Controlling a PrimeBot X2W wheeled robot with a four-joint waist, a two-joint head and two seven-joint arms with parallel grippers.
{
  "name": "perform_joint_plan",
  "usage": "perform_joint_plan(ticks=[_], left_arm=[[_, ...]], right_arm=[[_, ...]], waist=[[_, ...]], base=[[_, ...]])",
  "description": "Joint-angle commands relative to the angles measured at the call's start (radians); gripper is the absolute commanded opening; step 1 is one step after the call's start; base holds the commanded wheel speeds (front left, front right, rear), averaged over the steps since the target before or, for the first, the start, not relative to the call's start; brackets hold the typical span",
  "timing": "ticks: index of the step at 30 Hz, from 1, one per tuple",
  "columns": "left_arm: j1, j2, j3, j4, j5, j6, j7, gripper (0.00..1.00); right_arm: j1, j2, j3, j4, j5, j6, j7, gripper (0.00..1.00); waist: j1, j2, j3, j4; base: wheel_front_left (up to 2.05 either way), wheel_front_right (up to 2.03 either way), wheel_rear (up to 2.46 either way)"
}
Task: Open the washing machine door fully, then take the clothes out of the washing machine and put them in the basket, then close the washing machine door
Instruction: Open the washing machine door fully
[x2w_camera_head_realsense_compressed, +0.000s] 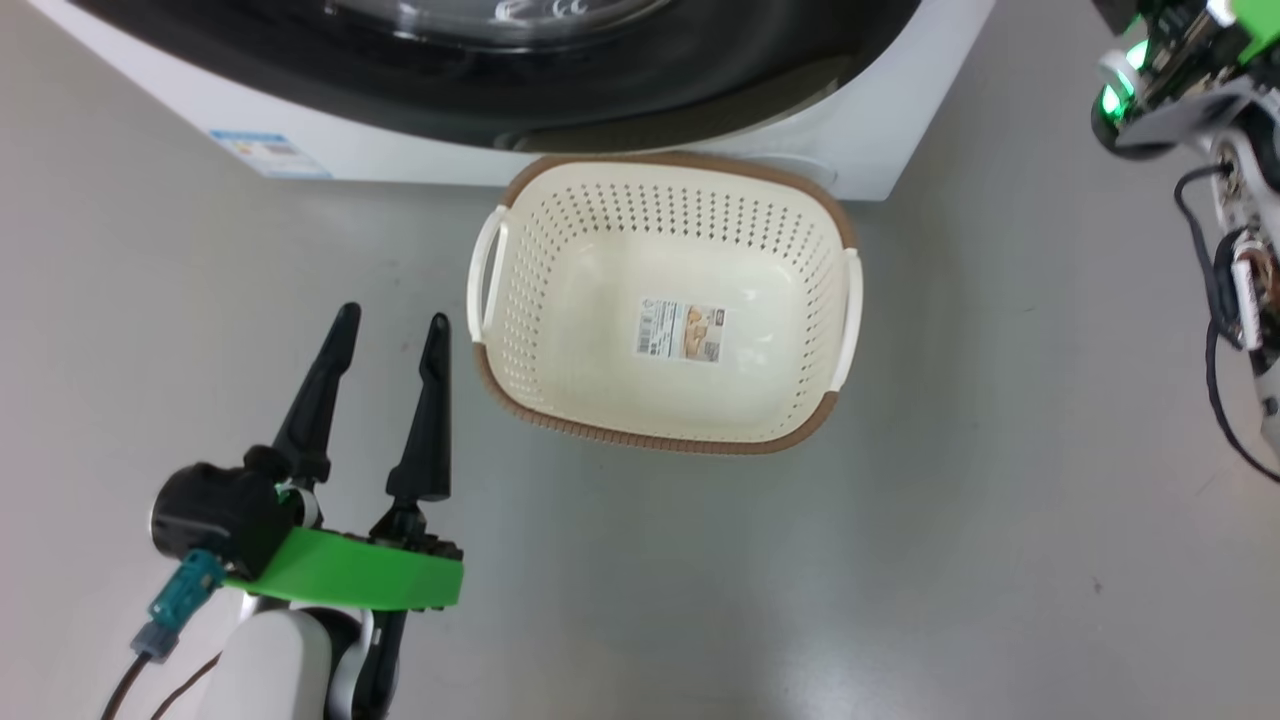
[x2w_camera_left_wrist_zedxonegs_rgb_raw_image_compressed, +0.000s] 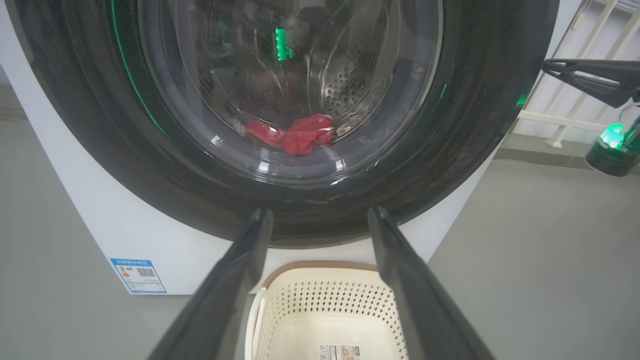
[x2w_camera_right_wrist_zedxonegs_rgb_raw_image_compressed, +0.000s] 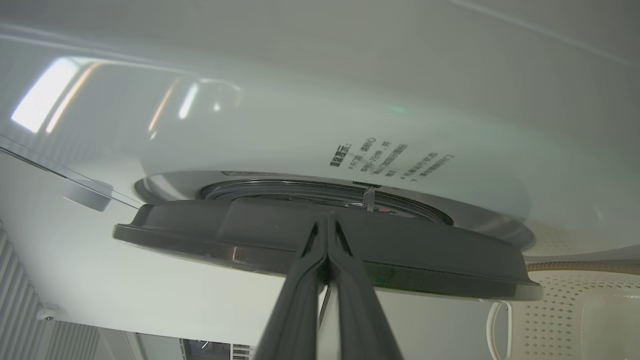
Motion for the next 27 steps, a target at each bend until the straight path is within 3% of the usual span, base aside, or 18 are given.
perform_joint_plan(ticks=[1, 27], left_arm=[[-0.015, 0.018, 0.024, -0.023, -0.006, -0.006, -0.008, 1.0], [-0.036, 0.018, 0.0, -0.009, -0.01, 0.0, -0.008, 1.0]], right_arm=[[-0.025, 0.012, 0.009, -0.018, -0.011, 0.001, 0.012, 0.0], [-0.129, 0.012, 0.011, 0.013, -0.045, 0.001, 0.158, 0.0]], waist=[[-0.0001, -0.0001, 0.019, 0.015], [-0.0001, -0.0001, 0.069, 0.06]], base=[[0.0, 0.0, 0.0], [0.0, 0.0, 0.0]])
